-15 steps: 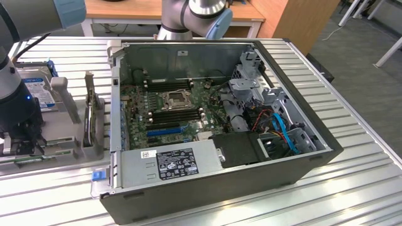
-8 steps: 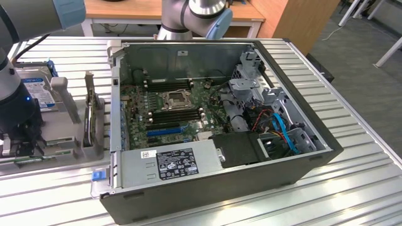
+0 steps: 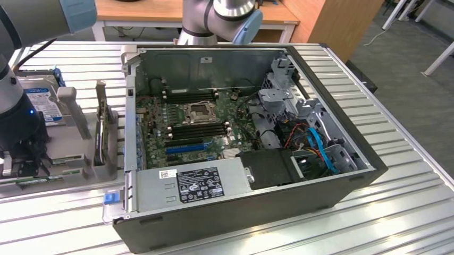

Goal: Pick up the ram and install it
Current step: 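Pick up the ram and move it above insertion slot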

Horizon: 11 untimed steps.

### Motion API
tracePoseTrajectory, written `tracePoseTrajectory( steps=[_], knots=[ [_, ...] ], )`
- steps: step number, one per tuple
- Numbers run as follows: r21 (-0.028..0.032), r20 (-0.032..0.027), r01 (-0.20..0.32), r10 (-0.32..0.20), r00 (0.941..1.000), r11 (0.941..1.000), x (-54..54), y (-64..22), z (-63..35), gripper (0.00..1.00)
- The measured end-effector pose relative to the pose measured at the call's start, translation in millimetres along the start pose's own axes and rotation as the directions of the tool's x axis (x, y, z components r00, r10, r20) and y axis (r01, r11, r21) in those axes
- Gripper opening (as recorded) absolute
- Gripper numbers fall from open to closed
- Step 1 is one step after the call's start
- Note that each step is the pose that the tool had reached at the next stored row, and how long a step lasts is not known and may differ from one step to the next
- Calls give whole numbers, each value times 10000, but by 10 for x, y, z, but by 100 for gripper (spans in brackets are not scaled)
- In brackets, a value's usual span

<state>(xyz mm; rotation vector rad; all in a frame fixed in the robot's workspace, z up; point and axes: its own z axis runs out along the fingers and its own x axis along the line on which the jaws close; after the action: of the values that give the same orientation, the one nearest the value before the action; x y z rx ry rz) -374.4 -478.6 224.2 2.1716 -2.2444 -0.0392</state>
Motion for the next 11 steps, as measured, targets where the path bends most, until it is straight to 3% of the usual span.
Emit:
tracePoseTrajectory(
  steps=[11],
  knots=[
    [0, 1, 0, 0, 10000, 10000, 3, -3, 73, 29]
  ],
)
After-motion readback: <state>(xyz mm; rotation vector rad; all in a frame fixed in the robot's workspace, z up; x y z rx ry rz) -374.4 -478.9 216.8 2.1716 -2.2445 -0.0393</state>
